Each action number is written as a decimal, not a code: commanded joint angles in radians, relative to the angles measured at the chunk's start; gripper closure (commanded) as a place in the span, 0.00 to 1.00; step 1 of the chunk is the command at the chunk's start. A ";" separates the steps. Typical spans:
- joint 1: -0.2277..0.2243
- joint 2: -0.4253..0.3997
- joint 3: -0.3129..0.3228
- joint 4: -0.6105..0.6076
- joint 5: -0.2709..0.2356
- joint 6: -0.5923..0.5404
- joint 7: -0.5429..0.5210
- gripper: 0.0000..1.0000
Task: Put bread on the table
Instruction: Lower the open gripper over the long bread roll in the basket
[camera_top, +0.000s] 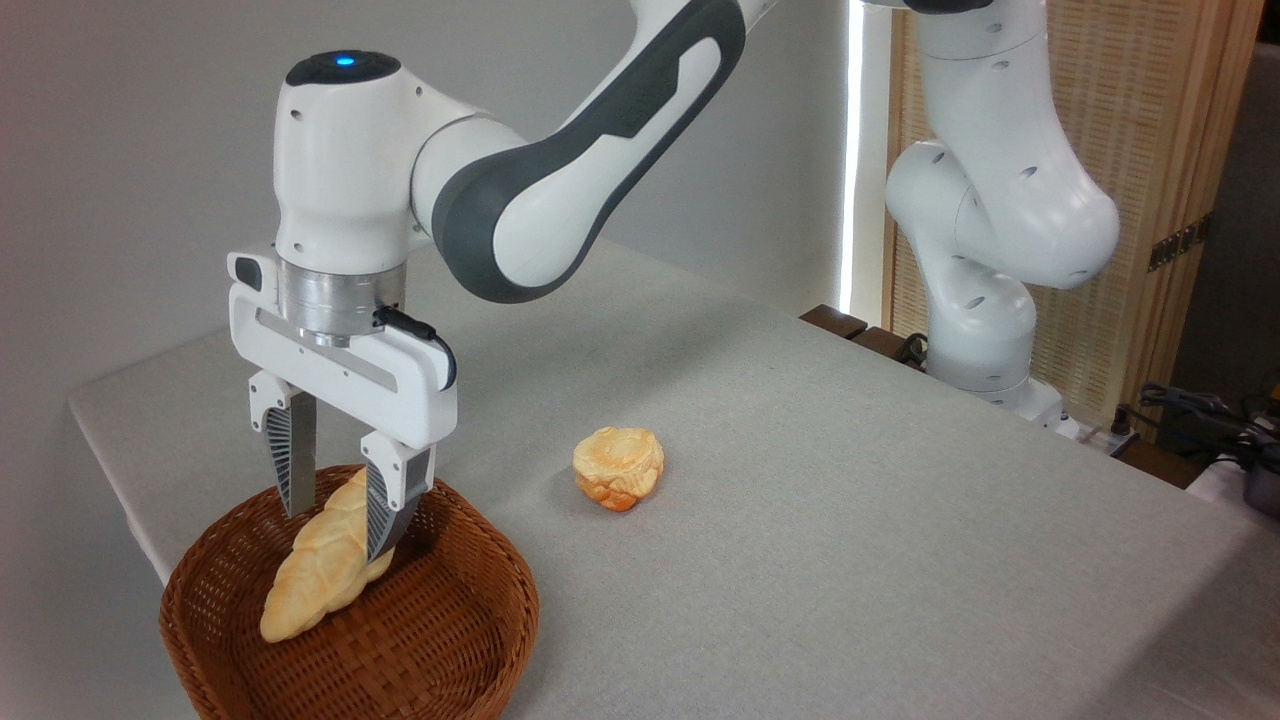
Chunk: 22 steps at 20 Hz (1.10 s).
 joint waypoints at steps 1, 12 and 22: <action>-0.004 0.023 -0.011 0.005 0.021 0.037 -0.003 0.00; -0.005 0.026 -0.020 0.004 0.064 0.033 0.019 0.55; -0.004 0.017 -0.020 0.004 0.062 0.026 0.032 0.58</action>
